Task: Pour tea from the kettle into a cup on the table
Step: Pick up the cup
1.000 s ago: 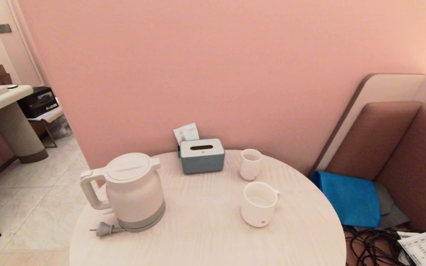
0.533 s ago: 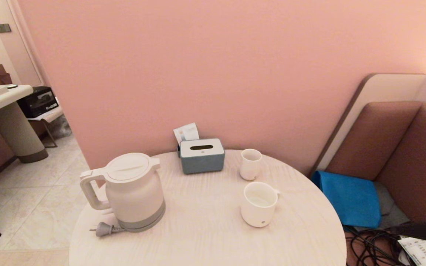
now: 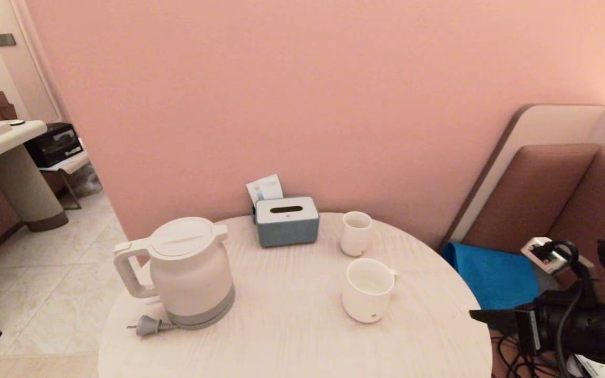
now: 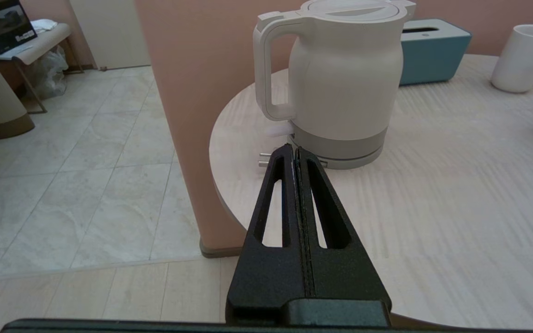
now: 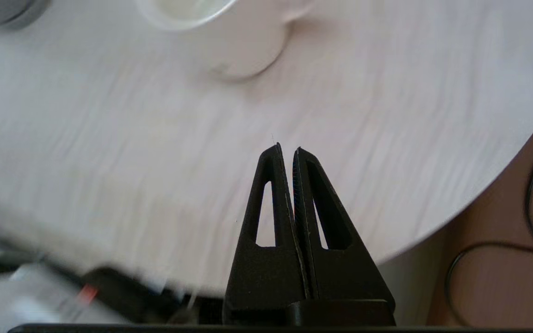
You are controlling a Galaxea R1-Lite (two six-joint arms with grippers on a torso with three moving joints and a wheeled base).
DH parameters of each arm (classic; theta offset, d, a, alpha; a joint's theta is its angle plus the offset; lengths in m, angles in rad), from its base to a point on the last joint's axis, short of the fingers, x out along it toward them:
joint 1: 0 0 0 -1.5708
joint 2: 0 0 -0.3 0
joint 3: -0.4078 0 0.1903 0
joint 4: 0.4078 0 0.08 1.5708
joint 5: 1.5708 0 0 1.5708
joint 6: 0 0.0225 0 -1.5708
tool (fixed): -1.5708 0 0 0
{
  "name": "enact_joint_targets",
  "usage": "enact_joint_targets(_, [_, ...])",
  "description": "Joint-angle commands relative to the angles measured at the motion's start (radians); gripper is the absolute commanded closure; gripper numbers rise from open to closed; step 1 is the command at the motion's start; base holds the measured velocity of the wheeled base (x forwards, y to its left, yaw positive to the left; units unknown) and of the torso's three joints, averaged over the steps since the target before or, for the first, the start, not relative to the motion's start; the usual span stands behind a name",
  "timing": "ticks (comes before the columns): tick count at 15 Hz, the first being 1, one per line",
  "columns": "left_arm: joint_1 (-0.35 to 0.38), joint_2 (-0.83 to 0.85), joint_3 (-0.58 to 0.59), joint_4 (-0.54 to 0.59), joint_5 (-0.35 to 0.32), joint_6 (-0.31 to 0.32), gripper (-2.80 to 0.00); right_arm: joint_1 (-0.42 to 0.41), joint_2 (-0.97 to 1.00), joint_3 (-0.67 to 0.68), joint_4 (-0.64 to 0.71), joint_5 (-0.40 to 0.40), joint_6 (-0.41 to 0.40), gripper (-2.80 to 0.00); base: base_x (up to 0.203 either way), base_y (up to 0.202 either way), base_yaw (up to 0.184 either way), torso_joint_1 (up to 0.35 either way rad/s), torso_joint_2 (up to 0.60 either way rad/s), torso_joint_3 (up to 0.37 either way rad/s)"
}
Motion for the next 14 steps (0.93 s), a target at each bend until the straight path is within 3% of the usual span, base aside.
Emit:
enact_joint_targets(1, [0.0,0.001,0.0,-0.001,0.0,0.0,0.0,0.009,0.141,0.016,-0.108,-0.018,0.005,0.0,0.0,0.0,0.0,0.0,0.0,0.0])
enact_joint_targets(7, [0.0,0.001,0.0,-0.001,0.0,0.0,0.0,0.11,0.4,-0.031,-0.305,-0.097,0.003,0.0,0.0,0.0,0.0,0.0,0.0,0.0])
enact_joint_targets(11, [0.0,0.001,0.0,-0.001,0.0,0.0,0.0,0.131,0.464,-0.108,-0.33,-0.116,0.001,0.0,0.0,0.0,0.0,0.0,0.0,0.0])
enact_joint_targets(12, [0.0,0.001,0.0,-0.001,0.0,0.0,0.0,0.131,0.468,-0.119,-0.332,-0.116,0.001,-2.8,0.0,0.0,0.0,0.0,0.0,0.0])
enact_joint_targets(14, [0.0,0.001,0.0,-0.001,0.0,0.0,0.0,0.131,0.477,-0.136,-0.33,-0.118,0.003,-2.8,0.0,0.0,0.0,0.0,0.0,0.0])
